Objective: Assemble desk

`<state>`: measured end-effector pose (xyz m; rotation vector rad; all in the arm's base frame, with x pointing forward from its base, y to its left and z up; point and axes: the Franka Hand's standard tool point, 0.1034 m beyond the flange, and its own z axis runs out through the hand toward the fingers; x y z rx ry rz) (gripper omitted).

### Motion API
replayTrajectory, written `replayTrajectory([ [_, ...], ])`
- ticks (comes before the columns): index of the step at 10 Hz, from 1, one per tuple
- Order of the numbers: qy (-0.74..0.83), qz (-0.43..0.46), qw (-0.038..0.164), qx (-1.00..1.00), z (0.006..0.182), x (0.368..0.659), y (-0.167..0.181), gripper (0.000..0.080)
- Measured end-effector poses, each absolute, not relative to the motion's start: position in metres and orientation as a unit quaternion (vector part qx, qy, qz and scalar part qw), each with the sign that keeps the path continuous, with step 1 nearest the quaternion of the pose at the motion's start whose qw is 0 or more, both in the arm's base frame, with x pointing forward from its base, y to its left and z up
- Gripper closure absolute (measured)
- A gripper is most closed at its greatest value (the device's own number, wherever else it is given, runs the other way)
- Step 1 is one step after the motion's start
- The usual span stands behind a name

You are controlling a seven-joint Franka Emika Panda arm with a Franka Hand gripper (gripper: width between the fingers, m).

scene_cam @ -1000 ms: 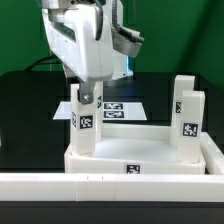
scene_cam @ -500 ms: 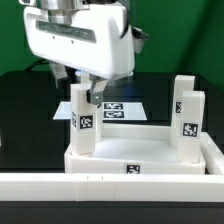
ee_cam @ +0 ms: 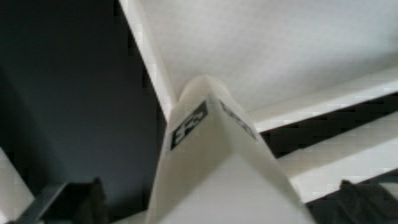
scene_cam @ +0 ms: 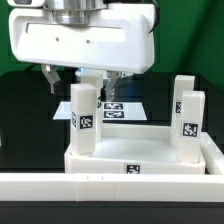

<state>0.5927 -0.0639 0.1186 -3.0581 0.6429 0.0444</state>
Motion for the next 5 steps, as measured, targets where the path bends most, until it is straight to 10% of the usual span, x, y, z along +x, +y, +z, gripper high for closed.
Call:
replayTrajectory([
  [5, 0.070, 0.012, 0.006, -0.997, 0.1178, 0.5938, -0.0580, 0.0151],
])
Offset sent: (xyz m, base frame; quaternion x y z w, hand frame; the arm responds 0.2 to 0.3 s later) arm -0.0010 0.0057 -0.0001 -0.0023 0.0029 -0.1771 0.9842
